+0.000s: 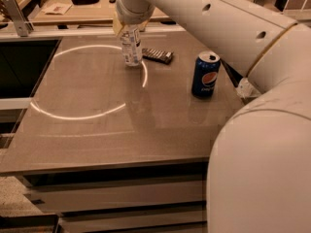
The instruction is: Move blue plastic bottle near rxbar chocolate
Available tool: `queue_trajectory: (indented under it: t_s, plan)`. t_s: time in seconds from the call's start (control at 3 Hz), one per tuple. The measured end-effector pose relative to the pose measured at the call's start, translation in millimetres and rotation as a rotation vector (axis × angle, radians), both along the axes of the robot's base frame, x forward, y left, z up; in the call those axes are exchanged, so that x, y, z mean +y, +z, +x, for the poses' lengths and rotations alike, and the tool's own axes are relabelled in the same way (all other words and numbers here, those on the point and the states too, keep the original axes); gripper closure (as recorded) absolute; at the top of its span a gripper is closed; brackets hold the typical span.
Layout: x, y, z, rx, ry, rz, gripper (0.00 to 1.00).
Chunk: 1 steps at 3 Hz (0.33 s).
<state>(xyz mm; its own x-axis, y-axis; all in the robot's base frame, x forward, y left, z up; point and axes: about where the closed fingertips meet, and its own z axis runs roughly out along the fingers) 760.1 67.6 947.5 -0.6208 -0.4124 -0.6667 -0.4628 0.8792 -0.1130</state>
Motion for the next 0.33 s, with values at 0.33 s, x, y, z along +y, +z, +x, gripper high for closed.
queue_trajectory:
  t_s: [0.33]
  plan:
    - [0.7, -1.7, 0.1, 0.002, 0.001, -0.001, 0.60]
